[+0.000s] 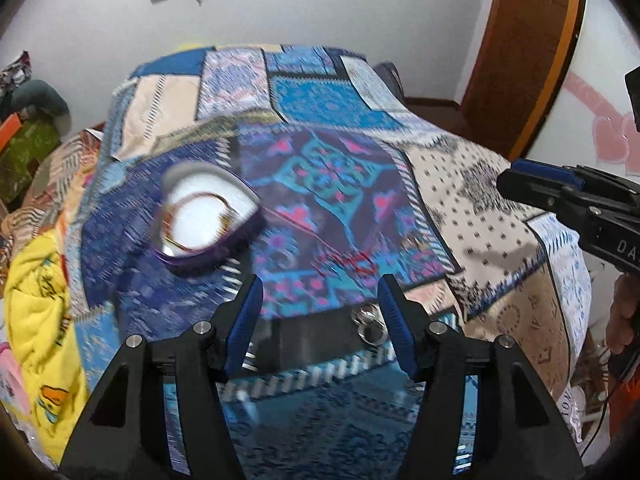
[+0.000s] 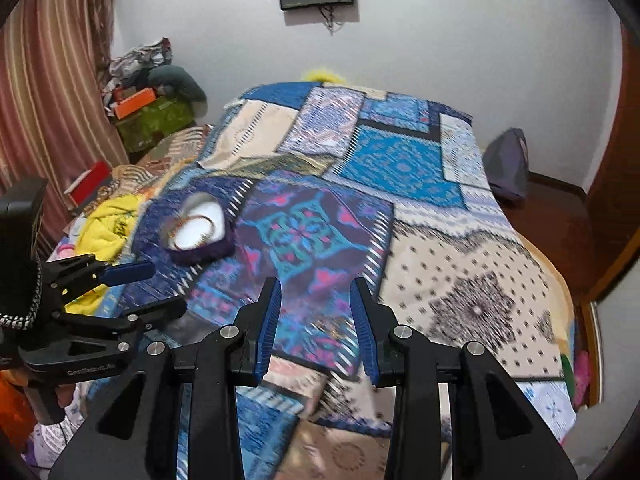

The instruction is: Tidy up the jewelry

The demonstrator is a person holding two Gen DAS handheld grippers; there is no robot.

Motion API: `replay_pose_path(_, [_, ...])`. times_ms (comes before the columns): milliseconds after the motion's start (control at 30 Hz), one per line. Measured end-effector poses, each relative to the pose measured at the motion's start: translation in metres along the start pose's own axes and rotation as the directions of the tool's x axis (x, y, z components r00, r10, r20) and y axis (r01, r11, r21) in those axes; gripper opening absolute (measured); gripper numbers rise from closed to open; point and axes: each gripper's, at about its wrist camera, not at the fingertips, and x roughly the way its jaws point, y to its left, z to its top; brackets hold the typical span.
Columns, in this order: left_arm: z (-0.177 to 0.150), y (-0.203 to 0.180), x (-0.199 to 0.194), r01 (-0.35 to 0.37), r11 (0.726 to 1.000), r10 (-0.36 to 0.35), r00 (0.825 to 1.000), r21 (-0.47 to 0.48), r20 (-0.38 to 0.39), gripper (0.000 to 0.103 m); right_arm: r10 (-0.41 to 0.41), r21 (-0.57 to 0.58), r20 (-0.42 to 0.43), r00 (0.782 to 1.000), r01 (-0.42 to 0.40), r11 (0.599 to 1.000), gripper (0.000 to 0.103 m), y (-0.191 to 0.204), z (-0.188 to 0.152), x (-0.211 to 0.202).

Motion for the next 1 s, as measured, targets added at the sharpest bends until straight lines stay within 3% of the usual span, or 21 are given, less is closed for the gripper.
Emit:
replay_pose_path(233, [-0.021, -0.021, 0.031, 0.062, 0.998, -0.061, 0.992, 0.000, -0.106, 0.059, -0.025, 0.048, -0.058, 0.998, 0.028, 0.998, 0.032, -0.025, -0.023, 0.005])
replay_pose_path(433, [-0.034, -0.031, 0.045, 0.094, 0.995, -0.091, 0.986, 0.015, -0.141, 0.059, -0.019, 0.060, -0.103, 0.995, 0.026, 0.998, 0.032, -0.032, -0.037, 0.014])
replay_pose_path(767, [-0.039, -0.030, 0.049, 0.083, 0.996, -0.079, 0.993, 0.040, -0.088, 0.051, 0.082, 0.081, -0.179, 0.980, -0.069, 0.994, 0.032, -0.028, -0.044, 0.053])
replay_pose_path(1000, [-0.041, -0.028, 0.049, 0.061, 0.996, -0.058, 0.996, 0.059, -0.061, 0.036, 0.081, 0.082, -0.232, 0.969, -0.064, 0.995, 0.032, -0.025, -0.045, 0.084])
